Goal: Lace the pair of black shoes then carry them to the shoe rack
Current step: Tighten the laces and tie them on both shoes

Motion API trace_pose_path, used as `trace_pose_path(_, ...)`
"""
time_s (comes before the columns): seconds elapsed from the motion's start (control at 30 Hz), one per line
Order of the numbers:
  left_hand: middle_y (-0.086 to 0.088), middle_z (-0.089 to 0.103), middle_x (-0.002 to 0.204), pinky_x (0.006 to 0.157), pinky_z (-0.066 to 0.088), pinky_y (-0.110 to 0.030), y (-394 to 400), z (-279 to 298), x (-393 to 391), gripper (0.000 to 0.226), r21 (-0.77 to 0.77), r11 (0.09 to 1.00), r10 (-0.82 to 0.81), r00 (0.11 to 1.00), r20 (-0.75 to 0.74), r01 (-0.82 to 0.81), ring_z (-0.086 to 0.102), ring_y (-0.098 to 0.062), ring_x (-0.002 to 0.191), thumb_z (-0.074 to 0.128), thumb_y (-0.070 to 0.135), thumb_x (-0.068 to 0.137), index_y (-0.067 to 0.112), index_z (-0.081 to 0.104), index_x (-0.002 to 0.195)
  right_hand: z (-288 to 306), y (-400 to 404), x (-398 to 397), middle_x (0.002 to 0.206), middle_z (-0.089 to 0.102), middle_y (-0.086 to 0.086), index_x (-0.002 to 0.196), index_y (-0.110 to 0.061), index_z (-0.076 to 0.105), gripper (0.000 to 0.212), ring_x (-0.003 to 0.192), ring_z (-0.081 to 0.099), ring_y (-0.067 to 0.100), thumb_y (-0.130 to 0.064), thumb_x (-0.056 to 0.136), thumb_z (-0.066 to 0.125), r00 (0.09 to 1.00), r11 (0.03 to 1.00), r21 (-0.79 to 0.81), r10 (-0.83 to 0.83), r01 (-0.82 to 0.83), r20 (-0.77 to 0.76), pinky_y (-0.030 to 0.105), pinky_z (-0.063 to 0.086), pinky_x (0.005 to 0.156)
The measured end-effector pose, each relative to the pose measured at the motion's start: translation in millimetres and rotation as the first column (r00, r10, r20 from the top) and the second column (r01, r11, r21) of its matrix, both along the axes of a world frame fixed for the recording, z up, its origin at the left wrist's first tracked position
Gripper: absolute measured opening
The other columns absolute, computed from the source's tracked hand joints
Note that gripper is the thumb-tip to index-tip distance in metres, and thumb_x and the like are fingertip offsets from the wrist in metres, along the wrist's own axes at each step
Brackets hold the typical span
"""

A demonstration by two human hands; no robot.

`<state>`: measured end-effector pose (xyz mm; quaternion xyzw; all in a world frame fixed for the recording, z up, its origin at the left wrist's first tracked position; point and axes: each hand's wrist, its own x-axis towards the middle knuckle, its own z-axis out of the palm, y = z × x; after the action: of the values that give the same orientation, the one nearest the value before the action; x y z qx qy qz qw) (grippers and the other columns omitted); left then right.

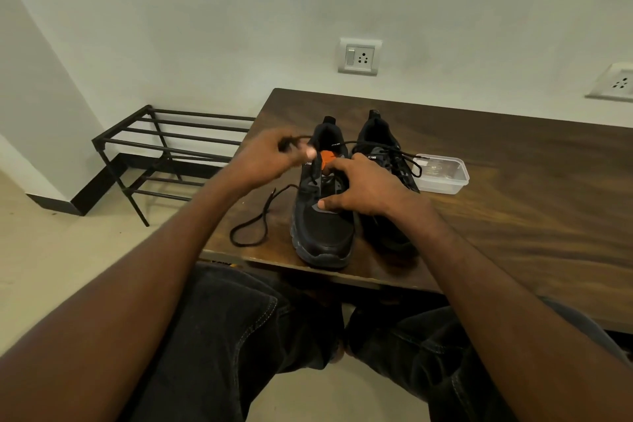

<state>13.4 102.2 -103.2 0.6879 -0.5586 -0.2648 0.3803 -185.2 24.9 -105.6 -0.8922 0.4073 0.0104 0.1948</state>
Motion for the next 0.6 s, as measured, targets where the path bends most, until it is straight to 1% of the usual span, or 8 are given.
trace_pose_path(0.07, -0.003, 0.067, 0.088, 0.073, 0.049, -0.031, -0.1, -2.8, -6.5, 0.021, 0.096, 0.990, -0.109, 0.989, 0.104, 0.099, 0.061, -0.015, 0.079, 0.079, 0.035, 0.089, 0.018, 0.067, 0.094, -1.3, -0.3, 0.6, 0.135, 0.047, 0.002, 0.150, -0.040, 0.044, 0.083, 0.127, 0.052, 0.027, -0.065, 0.079, 0.079, 1.000, 1.000, -0.012, -0.003, 0.003, -0.002, 0.050, 0.052, 0.101)
trace_pose_path(0.13, -0.005, 0.069, 0.089, 0.078, 0.053, -0.034, -2.3, -4.6, -9.7, 0.021, 0.122, 0.985, -0.131, 0.987, 0.090, 0.120, 0.066, -0.018, 0.084, 0.083, 0.030, 0.085, 0.017, 0.066, 0.088, -1.9, -0.5, 1.0, 0.134, 0.047, 0.002, 0.149, -0.040, 0.045, 0.083, 0.125, 0.053, 0.027, -0.066, 0.078, 0.079, 1.000, 1.000, -0.019, -0.007, 0.007, -0.002, 0.050, 0.053, 0.100)
trace_pose_path(0.2, -0.003, 0.072, 0.092, 0.083, 0.057, -0.037, -3.9, -5.8, -12.1, 0.013, 0.122, 0.987, -0.113, 0.989, 0.092, 0.101, 0.069, -0.016, 0.087, 0.080, 0.025, 0.089, 0.017, 0.069, 0.092, -2.6, -0.3, 1.2, 0.134, 0.047, 0.002, 0.150, -0.040, 0.045, 0.084, 0.125, 0.053, 0.027, -0.065, 0.078, 0.080, 1.000, 1.000, -0.019, -0.006, 0.006, 0.002, 0.050, 0.053, 0.100)
trace_pose_path(0.3, -0.003, 0.074, 0.093, 0.073, 0.059, -0.033, -7.2, -6.8, -13.2, 0.004, 0.118, 0.991, -0.083, 0.990, 0.115, 0.070, 0.071, -0.013, 0.080, 0.071, 0.021, 0.096, 0.017, 0.071, 0.098, -3.3, -0.2, -0.1, 0.134, 0.047, 0.002, 0.148, -0.041, 0.046, 0.082, 0.125, 0.053, 0.026, -0.063, 0.078, 0.081, 1.000, 1.000, -0.015, -0.011, 0.012, 0.010, 0.050, 0.052, 0.100)
trace_pose_path(0.37, -0.004, 0.075, 0.090, 0.062, 0.053, -0.022, -6.7, -4.7, -9.6, 0.006, 0.091, 0.996, -0.014, 0.998, 0.061, 0.008, 0.071, -0.009, 0.073, 0.066, 0.020, 0.100, 0.015, 0.068, 0.100, -2.7, -1.6, 0.4, 0.136, 0.048, 0.001, 0.146, -0.041, 0.048, 0.079, 0.125, 0.053, 0.027, -0.061, 0.078, 0.083, 1.000, 1.000, 0.007, -0.018, 0.017, 0.014, 0.051, 0.052, 0.101)
trace_pose_path(0.4, -0.005, 0.076, 0.090, 0.060, 0.052, -0.021, -6.2, -3.6, -6.7, 0.009, 0.069, 0.997, 0.023, 1.000, 0.014, -0.024, 0.073, -0.010, 0.075, 0.063, 0.020, 0.102, 0.013, 0.068, 0.101, -1.9, -2.5, 0.7, 0.137, 0.048, 0.001, 0.144, -0.041, 0.049, 0.078, 0.126, 0.053, 0.027, -0.060, 0.077, 0.083, 1.000, 0.999, 0.026, -0.021, 0.021, 0.016, 0.051, 0.051, 0.102)
trace_pose_path(0.5, -0.006, 0.078, 0.093, 0.065, 0.052, -0.028, -4.6, -3.6, -0.7, 0.015, 0.074, 0.997, 0.044, 0.996, -0.080, -0.038, 0.077, -0.017, 0.086, 0.058, 0.021, 0.105, 0.008, 0.066, 0.107, -1.1, -3.0, 1.8, 0.141, 0.050, 0.002, 0.142, -0.041, 0.051, 0.076, 0.127, 0.053, 0.027, -0.059, 0.075, 0.085, 0.999, 0.998, 0.049, -0.033, 0.032, 0.012, 0.053, 0.051, 0.103)
trace_pose_path(0.6, -0.007, 0.079, 0.091, 0.066, 0.055, -0.030, -4.6, -6.3, -0.5, 0.014, 0.104, 0.994, 0.048, 0.989, -0.138, -0.034, 0.078, -0.019, 0.085, 0.057, 0.022, 0.105, 0.009, 0.063, 0.109, 0.1, 4.5, 3.0, 0.135, 0.052, 0.002, 0.138, -0.035, 0.051, 0.077, 0.123, 0.055, 0.025, -0.057, 0.074, 0.087, 0.998, 0.998, -0.052, -0.027, 0.030, 0.051, 0.051, 0.053, 0.100)
